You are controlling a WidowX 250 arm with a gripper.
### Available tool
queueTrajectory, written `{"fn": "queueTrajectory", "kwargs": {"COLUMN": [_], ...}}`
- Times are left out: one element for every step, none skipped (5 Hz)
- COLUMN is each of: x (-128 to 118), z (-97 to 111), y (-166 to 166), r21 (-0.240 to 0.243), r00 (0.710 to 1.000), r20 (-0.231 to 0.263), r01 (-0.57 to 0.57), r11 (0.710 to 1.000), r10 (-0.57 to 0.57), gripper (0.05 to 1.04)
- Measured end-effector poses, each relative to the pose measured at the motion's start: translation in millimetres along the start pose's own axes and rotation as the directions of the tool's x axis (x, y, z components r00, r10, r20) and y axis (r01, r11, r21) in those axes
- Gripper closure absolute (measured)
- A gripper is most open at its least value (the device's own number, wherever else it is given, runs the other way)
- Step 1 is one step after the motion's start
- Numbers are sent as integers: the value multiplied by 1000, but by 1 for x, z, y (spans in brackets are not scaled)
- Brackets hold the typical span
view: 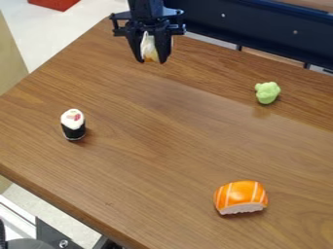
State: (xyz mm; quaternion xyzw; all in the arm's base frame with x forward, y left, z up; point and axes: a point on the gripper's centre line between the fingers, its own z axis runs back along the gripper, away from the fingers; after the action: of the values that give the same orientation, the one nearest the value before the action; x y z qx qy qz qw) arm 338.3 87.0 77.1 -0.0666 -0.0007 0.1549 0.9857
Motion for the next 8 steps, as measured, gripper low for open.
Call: {"fn": "queueTrajectory", "kwargs": {"x": [18,38,50,53,54,50,45,45], "z": [-9,-25,-36,-47,-52,-63,-69,-70], "y": [7,15,20,23,23,26,28,28], "r21": [28,64,86,106,115,139,152,143], "r00": [998,993,987,986,988,993,991,990], "r20": [-2,-4,-11,-7,12,17,24,35], "r01": [-61,-121,-157,-167,-152,-116,-135,-138], "r11": [998,991,984,980,982,983,979,980], "r10": [62,121,158,169,152,115,133,134], "gripper": [638,638,638,638,558,257,82,85]}}
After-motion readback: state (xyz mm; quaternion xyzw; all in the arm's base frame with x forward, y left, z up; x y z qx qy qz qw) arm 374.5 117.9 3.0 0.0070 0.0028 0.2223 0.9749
